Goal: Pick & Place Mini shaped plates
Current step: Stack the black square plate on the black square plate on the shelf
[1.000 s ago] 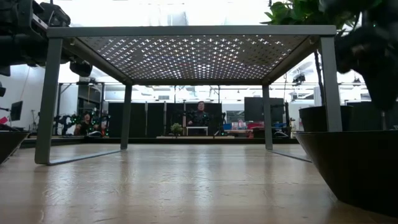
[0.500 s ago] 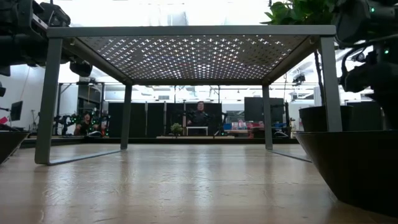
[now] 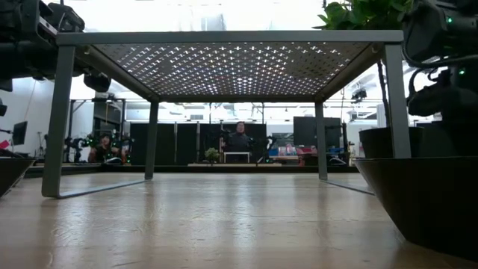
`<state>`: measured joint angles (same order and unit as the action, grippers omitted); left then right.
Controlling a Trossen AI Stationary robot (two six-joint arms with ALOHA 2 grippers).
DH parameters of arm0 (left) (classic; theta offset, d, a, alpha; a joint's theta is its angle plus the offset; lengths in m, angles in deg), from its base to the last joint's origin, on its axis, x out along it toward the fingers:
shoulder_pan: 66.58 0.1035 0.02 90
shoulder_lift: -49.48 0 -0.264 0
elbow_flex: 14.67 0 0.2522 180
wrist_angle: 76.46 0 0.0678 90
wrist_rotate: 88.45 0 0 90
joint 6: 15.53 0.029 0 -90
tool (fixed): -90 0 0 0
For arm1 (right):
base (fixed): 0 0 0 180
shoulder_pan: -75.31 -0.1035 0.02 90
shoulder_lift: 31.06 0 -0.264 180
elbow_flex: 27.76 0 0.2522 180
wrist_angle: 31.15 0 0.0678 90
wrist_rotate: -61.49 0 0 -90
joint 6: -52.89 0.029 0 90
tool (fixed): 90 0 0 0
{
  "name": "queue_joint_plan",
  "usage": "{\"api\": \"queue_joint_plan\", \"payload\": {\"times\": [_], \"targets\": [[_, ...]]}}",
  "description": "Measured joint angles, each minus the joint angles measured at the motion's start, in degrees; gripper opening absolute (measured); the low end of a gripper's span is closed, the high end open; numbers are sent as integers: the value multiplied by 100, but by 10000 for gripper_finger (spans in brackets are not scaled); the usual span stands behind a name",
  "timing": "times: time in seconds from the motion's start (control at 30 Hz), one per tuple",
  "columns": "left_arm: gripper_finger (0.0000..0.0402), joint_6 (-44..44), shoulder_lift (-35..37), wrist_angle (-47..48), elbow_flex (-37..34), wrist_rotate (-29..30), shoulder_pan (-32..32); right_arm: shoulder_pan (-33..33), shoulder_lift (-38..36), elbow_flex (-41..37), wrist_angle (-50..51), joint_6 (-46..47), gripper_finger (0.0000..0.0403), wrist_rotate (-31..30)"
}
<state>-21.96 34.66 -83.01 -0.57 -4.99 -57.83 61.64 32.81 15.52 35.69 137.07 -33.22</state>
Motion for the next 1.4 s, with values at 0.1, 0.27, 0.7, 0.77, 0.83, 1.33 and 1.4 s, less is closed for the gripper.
{"api": "queue_joint_plan", "payload": {"times": [0.1,0.27,0.7,0.77,0.83,1.33,1.4], "targets": [[0,0,0,0,0,1,2,0,0,-64,-54,42,68,0],[0,0,1,0,0,1,2,0,0,-94,-207,-20,68,2],[0,2,0,0,0,0,0,4,0,-166,-289,-92,68,-155],[0,0,-1,0,0,1,2,4,0,-182,-291,-83,68,-155],[0,0,0,0,0,0,0,7,0,-184,-302,-83,68,-153],[0,1,0,0,0,0,2,7,0,-234,-420,-165,67,-141],[0,0,1,0,0,-1,0,7,0,-232,-438,-170,62,-131]]}}
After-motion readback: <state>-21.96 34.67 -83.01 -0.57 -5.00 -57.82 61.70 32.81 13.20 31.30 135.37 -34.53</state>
